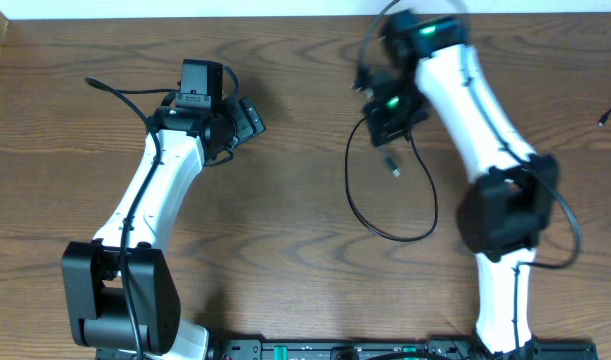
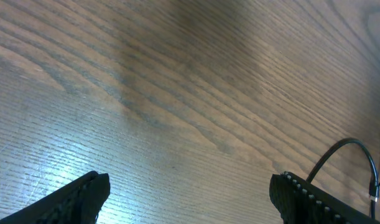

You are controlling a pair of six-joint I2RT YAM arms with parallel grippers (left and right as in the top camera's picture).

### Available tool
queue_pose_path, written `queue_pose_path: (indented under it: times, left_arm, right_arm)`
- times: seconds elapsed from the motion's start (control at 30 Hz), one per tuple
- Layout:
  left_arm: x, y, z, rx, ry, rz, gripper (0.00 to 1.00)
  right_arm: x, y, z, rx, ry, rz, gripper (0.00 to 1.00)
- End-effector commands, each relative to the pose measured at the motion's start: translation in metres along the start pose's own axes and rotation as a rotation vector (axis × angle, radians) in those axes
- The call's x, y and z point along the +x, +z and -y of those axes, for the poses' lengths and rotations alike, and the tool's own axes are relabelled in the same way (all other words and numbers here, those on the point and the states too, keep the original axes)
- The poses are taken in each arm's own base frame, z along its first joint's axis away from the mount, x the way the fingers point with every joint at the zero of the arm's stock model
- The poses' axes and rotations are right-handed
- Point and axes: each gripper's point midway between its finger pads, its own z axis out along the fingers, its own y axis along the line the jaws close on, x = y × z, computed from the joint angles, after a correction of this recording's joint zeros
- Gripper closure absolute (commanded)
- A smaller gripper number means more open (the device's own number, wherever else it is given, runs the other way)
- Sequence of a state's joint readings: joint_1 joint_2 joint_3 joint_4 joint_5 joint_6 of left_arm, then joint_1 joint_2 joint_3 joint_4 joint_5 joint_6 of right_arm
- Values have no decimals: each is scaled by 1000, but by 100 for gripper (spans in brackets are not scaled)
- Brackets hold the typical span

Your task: Untangle cables

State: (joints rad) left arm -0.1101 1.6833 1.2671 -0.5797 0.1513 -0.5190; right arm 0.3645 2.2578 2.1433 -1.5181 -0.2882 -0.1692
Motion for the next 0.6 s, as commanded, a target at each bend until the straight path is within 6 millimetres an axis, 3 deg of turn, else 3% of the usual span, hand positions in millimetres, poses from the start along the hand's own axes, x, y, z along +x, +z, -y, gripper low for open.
queue_pose_path:
  times: [0.0, 0.1, 0.23, 0.4, 0.57]
  left_arm:
    - [-2, 0, -1, -6, 15, 4, 12]
    - [-2, 0, -1, -6, 15, 4, 12]
    - [-2, 0, -1, -6, 15, 4, 12]
    - [-2, 0, -1, -6, 15, 4, 12]
    - [-2, 0, -1, -6, 15, 4, 12]
  right_arm:
    - [-2, 27, -3, 70, 27, -61, 99]
    - [-7, 43, -12, 72, 35, -75, 96]
    - [-8, 55, -21, 74, 57, -87, 84]
    - [-7, 65, -34, 80, 81, -110, 77]
    - [-6, 70, -33, 107, 150, -110, 55]
